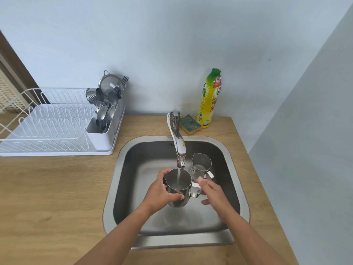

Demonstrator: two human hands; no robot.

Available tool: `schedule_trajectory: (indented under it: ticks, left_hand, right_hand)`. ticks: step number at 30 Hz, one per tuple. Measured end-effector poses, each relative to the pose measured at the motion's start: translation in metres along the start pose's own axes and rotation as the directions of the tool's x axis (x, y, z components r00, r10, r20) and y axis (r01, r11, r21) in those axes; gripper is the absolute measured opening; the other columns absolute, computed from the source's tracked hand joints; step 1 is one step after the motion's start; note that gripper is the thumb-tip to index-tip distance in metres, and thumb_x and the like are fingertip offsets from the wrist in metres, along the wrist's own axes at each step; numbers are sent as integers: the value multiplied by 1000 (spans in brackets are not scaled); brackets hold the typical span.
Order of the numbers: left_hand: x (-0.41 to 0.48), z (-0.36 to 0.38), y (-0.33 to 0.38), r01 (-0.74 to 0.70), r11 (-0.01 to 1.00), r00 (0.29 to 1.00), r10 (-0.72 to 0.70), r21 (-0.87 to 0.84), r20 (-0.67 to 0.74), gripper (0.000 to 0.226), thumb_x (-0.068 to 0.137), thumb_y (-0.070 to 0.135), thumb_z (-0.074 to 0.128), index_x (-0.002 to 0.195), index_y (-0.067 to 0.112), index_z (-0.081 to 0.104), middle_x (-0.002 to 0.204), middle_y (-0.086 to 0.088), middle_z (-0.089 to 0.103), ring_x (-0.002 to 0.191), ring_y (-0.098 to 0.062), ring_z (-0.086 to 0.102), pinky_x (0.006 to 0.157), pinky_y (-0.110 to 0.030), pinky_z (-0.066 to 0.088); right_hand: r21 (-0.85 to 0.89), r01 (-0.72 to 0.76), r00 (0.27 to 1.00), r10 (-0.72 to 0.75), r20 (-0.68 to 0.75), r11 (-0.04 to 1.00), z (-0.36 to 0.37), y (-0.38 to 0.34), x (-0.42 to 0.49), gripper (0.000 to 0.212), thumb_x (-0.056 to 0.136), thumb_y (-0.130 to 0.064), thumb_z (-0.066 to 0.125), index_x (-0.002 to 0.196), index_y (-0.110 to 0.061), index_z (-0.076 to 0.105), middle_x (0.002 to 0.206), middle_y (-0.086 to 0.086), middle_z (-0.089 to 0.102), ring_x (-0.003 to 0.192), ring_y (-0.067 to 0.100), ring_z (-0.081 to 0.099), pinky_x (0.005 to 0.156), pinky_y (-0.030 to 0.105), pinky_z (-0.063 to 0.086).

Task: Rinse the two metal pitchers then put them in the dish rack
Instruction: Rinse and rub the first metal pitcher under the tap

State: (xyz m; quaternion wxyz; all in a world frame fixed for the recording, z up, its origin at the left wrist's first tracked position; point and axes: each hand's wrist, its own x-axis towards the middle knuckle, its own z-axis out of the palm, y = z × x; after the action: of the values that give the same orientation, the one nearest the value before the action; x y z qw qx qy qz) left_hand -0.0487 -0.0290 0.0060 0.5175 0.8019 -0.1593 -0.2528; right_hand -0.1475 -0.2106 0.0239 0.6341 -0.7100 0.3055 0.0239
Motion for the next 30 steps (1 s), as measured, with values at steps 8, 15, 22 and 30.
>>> schedule_trajectory:
  ticks: [8,15,22,30]
  left_hand:
    - [0,8,-8,27,998,998,-24,-51,55,93,53,24,92,130,40,42,122,15,61,116,-7,57,102,-24,45]
    - [6,-5,-4,-2,998,997,6,-69,71,91,63,4,87,134,37,40,126,12,57,119,-11,55,99,-23,45]
    - [0,3,-4,27,998,999,-26,-60,21,88,55,14,90,129,39,49,119,11,65,114,-12,60,104,-30,47]
    - [2,-8,3,29,999,999,-28,-39,30,81,62,8,90,126,39,50,117,13,65,111,-7,58,97,-26,49]
  right_hand:
    - [0,-16,1000,16,23,1000,8,17,-2,21,99,-28,53,106,-11,63,108,8,71,98,26,71,78,40,58]
    - [164,7,1000,-3,-20,986,22,7,6,17,99,-19,54,83,-15,62,95,7,67,90,24,66,74,35,57]
    - [173,-40,999,40,3,984,7,4,6,16,98,-16,55,85,-12,63,98,14,72,86,29,68,75,41,58]
    - [144,-54,998,47,52,988,6,-4,10,16,100,-17,52,89,-9,62,101,13,72,86,32,68,74,40,59]
